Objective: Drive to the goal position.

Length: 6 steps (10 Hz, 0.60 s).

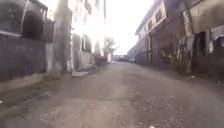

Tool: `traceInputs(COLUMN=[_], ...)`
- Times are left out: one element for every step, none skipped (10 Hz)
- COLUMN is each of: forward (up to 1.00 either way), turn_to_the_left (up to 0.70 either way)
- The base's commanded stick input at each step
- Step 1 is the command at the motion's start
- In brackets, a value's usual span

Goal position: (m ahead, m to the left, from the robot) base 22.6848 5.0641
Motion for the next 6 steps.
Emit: traceInputs(forward=[1.0,1.0,1.0,1.0,1.0,1.0], turn_to_the_left=[0.0,0.0,0.0,0.0,-0.17,0.0])
